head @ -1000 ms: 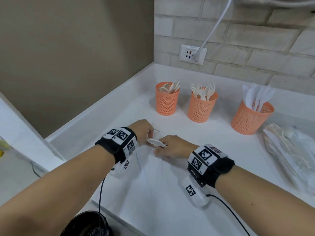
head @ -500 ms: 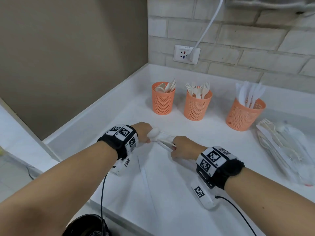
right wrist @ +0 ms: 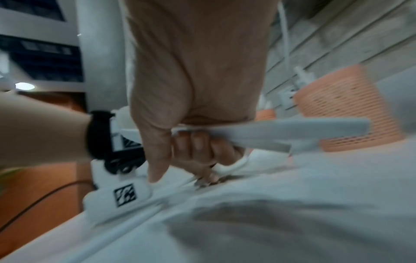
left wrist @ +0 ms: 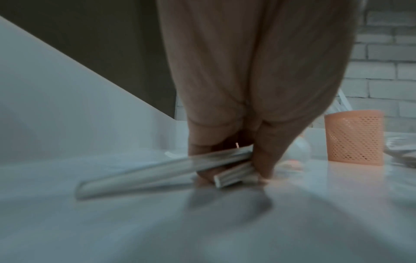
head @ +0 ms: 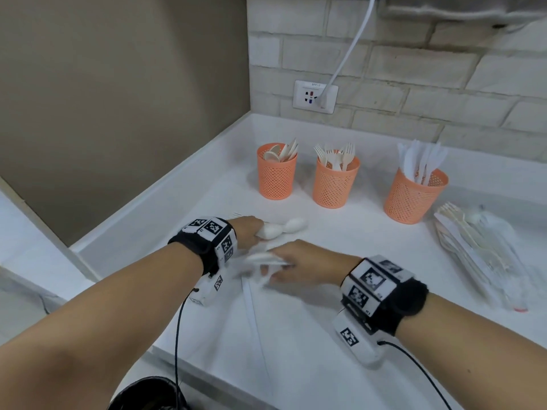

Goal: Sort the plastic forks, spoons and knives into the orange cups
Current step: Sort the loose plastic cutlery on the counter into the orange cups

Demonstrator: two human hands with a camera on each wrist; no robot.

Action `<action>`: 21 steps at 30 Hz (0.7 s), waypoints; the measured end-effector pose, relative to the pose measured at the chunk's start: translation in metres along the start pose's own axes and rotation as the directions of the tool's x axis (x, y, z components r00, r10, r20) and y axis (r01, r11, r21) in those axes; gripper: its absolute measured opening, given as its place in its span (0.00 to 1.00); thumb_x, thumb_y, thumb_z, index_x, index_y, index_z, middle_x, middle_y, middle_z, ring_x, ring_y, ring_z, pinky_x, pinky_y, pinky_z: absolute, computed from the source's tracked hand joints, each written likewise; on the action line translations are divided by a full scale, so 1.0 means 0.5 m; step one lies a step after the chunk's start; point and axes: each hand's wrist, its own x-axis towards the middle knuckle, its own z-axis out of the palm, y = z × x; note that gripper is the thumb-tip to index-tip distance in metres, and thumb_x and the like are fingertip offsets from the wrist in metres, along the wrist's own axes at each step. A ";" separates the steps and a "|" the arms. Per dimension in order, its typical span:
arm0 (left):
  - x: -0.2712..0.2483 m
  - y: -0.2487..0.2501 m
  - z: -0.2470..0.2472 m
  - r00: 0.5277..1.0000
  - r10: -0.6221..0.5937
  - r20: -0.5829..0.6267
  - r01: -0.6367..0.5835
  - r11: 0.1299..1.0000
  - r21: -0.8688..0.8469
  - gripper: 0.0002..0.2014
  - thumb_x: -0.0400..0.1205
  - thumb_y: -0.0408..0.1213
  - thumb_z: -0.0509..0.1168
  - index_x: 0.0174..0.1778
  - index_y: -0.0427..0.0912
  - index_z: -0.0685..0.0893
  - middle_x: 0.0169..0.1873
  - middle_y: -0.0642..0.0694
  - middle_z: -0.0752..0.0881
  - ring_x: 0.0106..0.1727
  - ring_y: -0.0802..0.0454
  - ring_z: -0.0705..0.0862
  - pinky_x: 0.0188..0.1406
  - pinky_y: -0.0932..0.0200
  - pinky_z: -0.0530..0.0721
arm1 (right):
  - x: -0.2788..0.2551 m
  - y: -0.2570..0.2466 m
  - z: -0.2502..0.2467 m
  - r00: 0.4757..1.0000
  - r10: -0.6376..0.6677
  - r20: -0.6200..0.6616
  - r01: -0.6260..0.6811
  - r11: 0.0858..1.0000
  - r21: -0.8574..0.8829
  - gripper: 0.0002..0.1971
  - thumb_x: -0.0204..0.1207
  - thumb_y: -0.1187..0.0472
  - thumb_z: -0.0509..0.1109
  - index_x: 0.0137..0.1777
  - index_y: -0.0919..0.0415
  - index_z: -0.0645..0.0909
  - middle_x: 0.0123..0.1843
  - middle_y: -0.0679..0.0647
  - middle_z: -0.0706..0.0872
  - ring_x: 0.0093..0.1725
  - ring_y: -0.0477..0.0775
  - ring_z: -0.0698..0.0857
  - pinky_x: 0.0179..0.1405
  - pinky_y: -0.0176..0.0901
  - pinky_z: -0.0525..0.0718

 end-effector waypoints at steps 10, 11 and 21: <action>0.011 -0.015 -0.056 0.965 -0.070 -0.254 0.053 0.996 -0.072 0.13 0.84 0.37 0.57 0.58 0.29 0.75 0.59 0.31 0.81 0.59 0.36 0.80 0.50 0.54 0.73 | 0.034 -0.017 0.031 0.981 0.023 0.192 0.032 0.959 -0.281 0.13 0.75 0.67 0.68 0.59 0.60 0.84 0.54 0.59 0.87 0.52 0.58 0.83 0.45 0.43 0.76; 0.015 -0.015 -0.052 0.966 -0.061 -0.250 0.047 0.997 -0.061 0.14 0.84 0.37 0.57 0.58 0.30 0.76 0.59 0.32 0.81 0.60 0.37 0.80 0.53 0.54 0.73 | 0.030 -0.004 0.027 0.983 0.040 0.177 0.018 0.950 -0.313 0.12 0.76 0.66 0.67 0.59 0.62 0.82 0.56 0.60 0.85 0.55 0.60 0.82 0.48 0.44 0.75; 0.051 0.010 -0.027 0.990 -0.076 -0.116 0.084 0.994 0.069 0.21 0.78 0.40 0.67 0.64 0.35 0.78 0.65 0.37 0.81 0.65 0.41 0.79 0.59 0.55 0.75 | -0.043 0.096 -0.036 0.966 0.251 -0.061 -0.258 0.929 -0.266 0.04 0.83 0.66 0.54 0.49 0.57 0.65 0.50 0.59 0.76 0.48 0.57 0.74 0.46 0.45 0.69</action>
